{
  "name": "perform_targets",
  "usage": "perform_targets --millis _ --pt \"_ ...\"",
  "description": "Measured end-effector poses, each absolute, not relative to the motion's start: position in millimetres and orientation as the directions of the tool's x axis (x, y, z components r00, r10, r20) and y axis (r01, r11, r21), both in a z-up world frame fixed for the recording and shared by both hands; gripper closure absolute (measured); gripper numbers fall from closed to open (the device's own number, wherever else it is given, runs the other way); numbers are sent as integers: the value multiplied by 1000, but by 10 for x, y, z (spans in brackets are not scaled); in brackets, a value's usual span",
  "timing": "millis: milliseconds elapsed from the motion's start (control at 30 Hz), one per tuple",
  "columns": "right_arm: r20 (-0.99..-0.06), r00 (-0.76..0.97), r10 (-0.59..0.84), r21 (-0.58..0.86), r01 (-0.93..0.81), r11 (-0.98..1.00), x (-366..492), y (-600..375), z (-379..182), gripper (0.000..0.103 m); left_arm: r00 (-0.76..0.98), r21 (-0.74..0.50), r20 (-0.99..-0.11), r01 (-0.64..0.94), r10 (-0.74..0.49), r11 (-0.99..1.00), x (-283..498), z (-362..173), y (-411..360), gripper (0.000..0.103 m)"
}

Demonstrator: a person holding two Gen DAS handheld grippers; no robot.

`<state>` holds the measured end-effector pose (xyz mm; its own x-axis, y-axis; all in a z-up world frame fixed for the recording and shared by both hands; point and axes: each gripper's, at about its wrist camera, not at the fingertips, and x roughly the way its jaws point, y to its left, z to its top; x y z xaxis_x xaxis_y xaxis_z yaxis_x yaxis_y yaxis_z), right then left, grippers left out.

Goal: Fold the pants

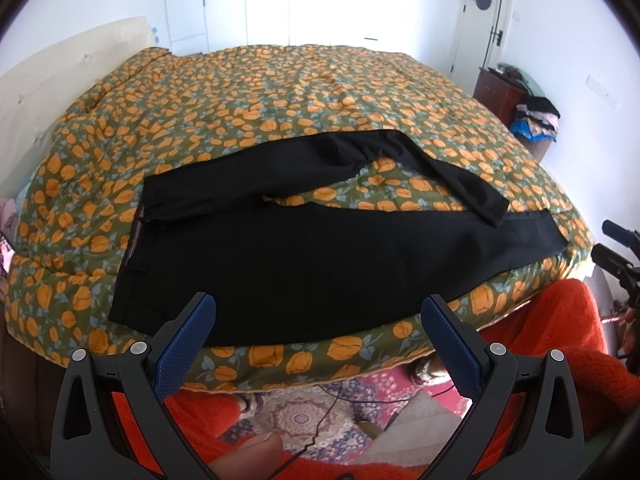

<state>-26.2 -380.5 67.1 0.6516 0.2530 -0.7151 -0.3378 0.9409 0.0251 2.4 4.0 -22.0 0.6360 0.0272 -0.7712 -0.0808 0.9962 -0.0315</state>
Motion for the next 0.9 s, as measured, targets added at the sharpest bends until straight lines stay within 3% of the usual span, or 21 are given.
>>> perform_targets --millis 300,600,900 --pt "-717 644 267 64 -320 945 -263 -3889 666 0 607 49 -787 -112 107 993 36 -248 27 1" --pt "-729 645 229 -14 -349 937 -316 -3808 633 0 586 106 -791 -151 175 983 30 -298 83 1" --pt "-787 564 249 27 -372 928 -308 -3801 484 0 576 106 -799 -144 170 984 48 -349 58 1"
